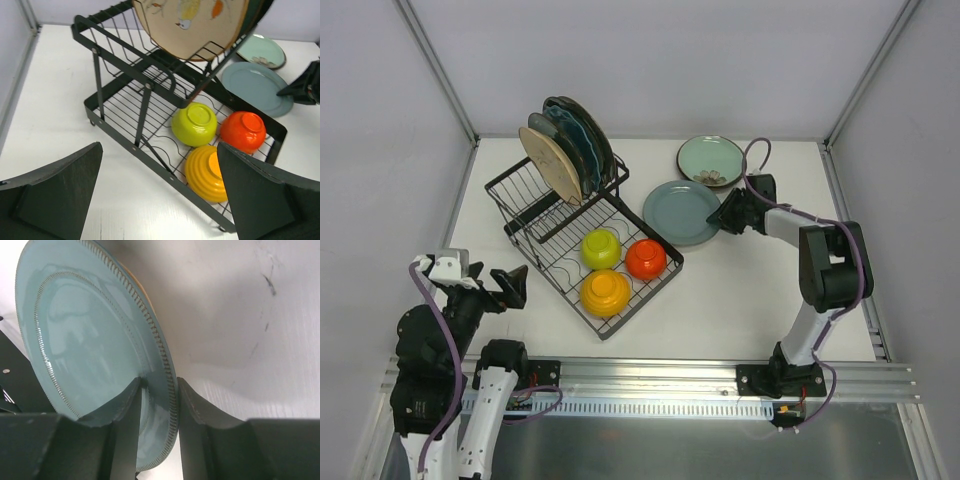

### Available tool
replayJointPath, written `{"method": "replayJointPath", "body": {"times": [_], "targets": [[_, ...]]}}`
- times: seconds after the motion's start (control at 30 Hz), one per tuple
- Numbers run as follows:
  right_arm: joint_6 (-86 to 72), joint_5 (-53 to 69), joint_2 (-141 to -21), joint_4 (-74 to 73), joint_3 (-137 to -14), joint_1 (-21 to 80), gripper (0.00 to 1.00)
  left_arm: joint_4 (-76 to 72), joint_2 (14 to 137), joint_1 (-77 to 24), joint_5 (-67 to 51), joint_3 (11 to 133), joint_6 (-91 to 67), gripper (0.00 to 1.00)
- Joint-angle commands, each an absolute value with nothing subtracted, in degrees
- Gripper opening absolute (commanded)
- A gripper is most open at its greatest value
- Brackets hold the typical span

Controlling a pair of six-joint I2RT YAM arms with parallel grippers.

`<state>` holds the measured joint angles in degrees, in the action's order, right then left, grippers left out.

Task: Load the plates into the dish rack
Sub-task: Grab a plate with the right arm

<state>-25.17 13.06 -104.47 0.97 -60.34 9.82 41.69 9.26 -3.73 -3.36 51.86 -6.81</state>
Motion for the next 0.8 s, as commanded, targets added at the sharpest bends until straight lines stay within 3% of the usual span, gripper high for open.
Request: {"method": "replayJointPath", "body": {"times": [0.0, 0.43, 0.77], "targets": [[-24.4, 7.7, -102.0, -1.7, -56.1, 9.2, 0.15, 41.9, 9.5, -4.0, -11.8, 54.3, -7.3, 0.99], [-25.2, 7.2, -89.5, -1.8, -43.3, 4.0, 0.06, 41.0, 12.9, -4.4, -29.3, 56.5, -11.9, 0.99], [-24.4, 11.7, -79.8, -1.3, -36.6, -1.2, 0.01, 38.8, 15.3, -4.4, -35.1, 56.1, -15.1, 0.96]]}}
